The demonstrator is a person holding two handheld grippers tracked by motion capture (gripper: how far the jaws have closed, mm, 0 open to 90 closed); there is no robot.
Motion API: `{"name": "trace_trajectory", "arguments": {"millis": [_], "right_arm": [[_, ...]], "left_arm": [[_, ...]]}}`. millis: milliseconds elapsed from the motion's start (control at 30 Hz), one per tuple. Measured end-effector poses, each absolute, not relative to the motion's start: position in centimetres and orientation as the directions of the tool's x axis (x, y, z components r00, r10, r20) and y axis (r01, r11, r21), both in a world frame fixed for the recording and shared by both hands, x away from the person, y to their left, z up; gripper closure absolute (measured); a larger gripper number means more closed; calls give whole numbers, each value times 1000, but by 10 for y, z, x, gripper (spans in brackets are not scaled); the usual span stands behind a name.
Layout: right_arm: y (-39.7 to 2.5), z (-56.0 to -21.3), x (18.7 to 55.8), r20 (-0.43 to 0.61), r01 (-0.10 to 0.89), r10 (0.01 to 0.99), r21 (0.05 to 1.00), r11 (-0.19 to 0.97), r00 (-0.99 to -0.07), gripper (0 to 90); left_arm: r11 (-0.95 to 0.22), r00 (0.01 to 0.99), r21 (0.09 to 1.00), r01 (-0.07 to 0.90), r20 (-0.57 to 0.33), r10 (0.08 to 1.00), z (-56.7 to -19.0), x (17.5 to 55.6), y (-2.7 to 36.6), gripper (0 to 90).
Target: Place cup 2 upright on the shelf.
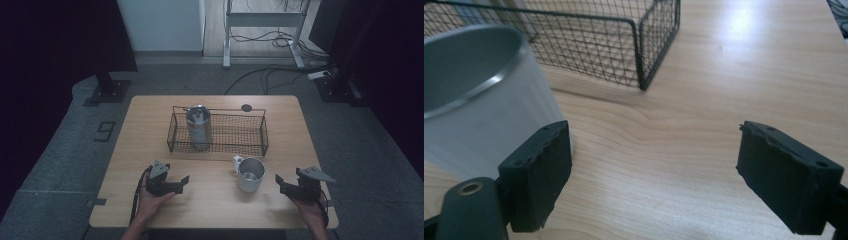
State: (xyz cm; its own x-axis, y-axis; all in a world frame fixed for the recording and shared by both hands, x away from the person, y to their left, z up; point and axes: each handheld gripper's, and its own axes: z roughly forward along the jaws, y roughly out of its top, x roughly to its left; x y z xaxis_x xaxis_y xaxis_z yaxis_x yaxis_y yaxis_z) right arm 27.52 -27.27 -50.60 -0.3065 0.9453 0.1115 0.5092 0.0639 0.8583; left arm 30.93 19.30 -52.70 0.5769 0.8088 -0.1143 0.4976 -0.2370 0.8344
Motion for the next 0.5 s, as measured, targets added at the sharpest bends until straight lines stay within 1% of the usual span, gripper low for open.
{"name": "trace_trajectory", "arguments": {"millis": [367,500], "right_arm": [[-256,-488,269,141,468,916,882,56,-375,140],[-249,-484,268,173,464,896,885,42,-409,139]], "left_arm": [[-247,581,828,503,-113,806,-528,309,192,69],[-255,585,822,509,-113,803,-530,310,191,70]]}}
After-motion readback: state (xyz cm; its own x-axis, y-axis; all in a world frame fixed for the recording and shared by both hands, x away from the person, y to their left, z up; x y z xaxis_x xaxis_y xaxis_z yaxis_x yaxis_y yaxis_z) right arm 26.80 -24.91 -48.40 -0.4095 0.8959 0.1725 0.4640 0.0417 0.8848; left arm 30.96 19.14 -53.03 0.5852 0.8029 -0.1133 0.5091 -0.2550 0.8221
